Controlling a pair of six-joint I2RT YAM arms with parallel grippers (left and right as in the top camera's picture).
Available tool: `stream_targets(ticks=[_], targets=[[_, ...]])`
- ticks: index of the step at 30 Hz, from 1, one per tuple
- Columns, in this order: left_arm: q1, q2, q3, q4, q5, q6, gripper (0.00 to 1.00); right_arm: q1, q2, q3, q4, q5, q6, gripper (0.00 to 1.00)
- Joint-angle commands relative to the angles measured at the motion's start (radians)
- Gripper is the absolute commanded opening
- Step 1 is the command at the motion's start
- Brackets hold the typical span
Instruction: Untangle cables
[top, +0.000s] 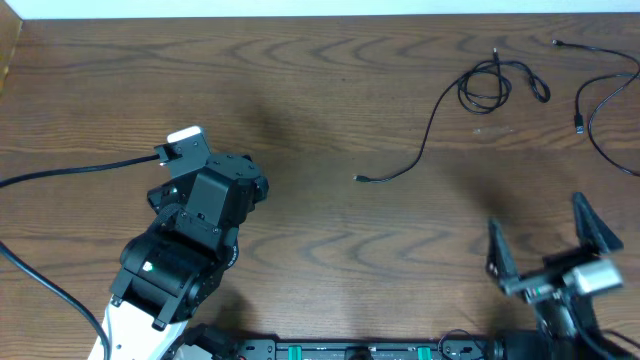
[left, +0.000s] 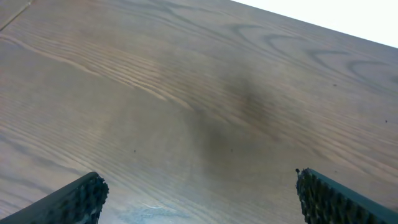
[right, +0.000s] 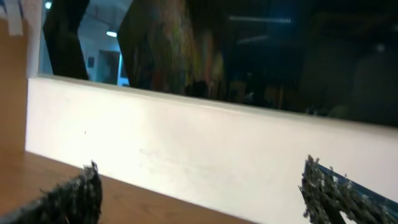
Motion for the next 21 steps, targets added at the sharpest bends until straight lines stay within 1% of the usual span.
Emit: stream_targets(ticks=[1, 4, 8, 11, 14, 21], targets=[[0.006, 0.001, 0.0, -0.006, -0.024, 0.013, 0.98, 0.007, -0.002, -0.104, 0.04, 0.109, 0.119, 0.99], [0.006, 0.001, 0.0, -0.006, -0.024, 0.013, 0.98, 0.007, -0.002, -0.198, 0.089, 0.169, 0.209, 0.99], [0.006, 0.001, 0.0, -0.006, -0.024, 0.014, 0.98, 0.007, -0.002, -0.299, 0.166, 0.176, 0.215, 0.99], [0.006, 0.001, 0.0, -0.006, -0.024, 0.014, 0.98, 0.007, -0.002, -0.367, 0.189, 0.201, 0.215, 0.99], [0.006, 0.001, 0.0, -0.006, -0.024, 0.013, 0.98, 0.007, -0.002, -0.419, 0.189, 0.216, 0.216, 0.99], [0.006, 0.001, 0.0, -0.006, -0.024, 0.013, 0.98, 0.007, 0.0, -0.418, 0.076, 0.278, 0.215, 0.99]])
